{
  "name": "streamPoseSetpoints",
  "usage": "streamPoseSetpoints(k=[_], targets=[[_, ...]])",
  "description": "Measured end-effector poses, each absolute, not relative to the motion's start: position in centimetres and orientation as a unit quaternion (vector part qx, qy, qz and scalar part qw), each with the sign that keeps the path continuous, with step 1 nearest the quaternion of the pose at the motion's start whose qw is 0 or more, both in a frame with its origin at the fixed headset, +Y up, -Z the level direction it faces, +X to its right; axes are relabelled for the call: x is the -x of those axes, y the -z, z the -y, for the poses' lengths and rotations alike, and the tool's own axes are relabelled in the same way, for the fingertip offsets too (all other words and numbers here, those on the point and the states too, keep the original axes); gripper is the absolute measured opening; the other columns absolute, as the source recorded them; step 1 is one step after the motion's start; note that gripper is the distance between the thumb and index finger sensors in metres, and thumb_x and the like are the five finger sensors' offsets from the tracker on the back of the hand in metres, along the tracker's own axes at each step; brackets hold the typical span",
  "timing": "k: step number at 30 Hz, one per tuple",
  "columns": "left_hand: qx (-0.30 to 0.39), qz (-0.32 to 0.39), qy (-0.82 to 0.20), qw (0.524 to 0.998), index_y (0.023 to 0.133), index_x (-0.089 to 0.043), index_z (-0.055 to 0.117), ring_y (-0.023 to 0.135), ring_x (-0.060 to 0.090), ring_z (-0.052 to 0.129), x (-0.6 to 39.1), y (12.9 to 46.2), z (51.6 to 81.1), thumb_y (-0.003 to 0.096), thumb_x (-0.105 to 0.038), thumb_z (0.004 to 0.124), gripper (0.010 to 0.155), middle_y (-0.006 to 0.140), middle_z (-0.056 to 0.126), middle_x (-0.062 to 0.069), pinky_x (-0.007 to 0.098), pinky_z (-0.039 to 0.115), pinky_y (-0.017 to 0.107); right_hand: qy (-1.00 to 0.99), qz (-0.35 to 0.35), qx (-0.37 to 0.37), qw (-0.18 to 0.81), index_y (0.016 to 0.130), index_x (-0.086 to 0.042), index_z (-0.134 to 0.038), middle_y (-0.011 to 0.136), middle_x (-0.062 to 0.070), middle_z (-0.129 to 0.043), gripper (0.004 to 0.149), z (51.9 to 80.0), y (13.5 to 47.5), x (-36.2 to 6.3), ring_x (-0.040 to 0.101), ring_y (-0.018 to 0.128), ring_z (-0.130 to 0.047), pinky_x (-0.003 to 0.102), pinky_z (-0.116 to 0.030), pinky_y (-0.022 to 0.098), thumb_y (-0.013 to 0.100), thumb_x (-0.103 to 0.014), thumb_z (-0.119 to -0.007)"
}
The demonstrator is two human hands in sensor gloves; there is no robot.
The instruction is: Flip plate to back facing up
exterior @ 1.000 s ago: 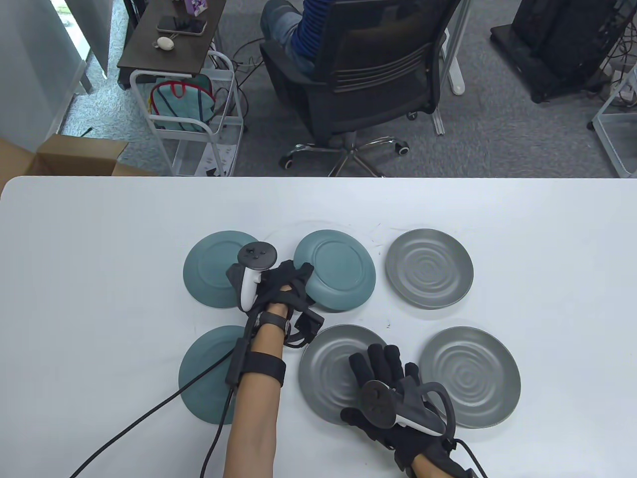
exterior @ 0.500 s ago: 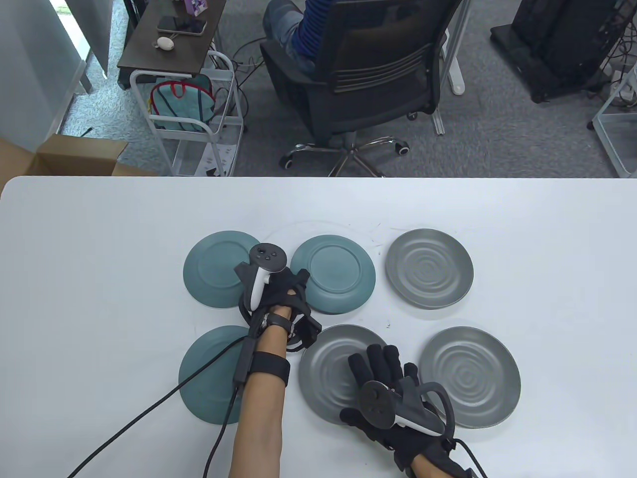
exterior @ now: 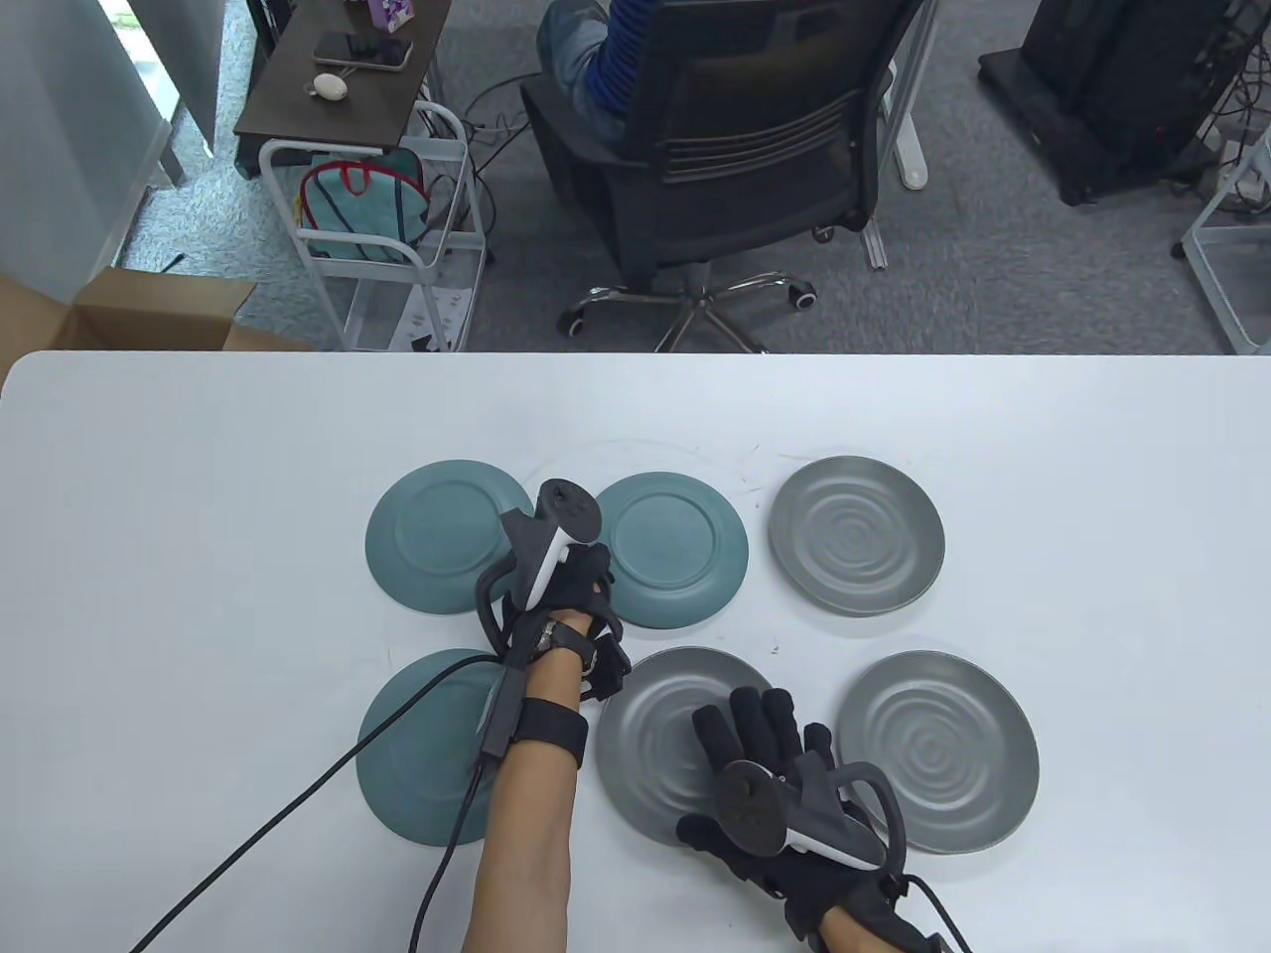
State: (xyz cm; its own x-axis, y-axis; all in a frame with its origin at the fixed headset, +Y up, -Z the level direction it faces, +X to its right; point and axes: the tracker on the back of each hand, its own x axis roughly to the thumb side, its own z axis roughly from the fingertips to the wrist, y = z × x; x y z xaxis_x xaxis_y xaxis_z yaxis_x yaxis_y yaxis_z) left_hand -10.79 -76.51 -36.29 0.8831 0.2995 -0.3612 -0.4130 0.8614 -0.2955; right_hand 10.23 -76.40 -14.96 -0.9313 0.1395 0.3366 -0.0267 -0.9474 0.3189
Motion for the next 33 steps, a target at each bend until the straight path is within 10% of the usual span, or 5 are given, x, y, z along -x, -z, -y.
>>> streamPoseSetpoints(k=[14, 33], targets=[[0.152, -0.033, -0.099, 0.983, 0.110, -0.004, 0.057, 0.074, 0.039, 0.101, 10.3, 33.8, 72.8, 0.0552, -0.055, 0.065, 0.076, 0.095, 0.081, 0.015, 0.045, 0.087, 0.049, -0.970, -0.156, -0.182, 0.040, 0.113, -0.020, -0.013, 0.118, 0.022, -0.013, 0.093, 76.4, 14.8, -10.1, 0.050, 0.108, -0.019, 0.072, -0.034, 0.073, 0.048, -0.067, -0.060], [0.085, 0.131, 0.043, 0.987, 0.120, -0.013, 0.026, 0.115, 0.051, 0.042, 16.0, 19.4, 71.5, 0.0553, -0.069, 0.052, 0.090, 0.120, 0.035, 0.022, 0.072, 0.040, 0.076, -0.973, -0.154, -0.166, 0.038, 0.113, -0.020, -0.013, 0.118, 0.022, -0.014, 0.093, 76.4, 14.9, -10.7, 0.051, 0.108, -0.019, 0.072, -0.034, 0.073, 0.048, -0.067, -0.060]])
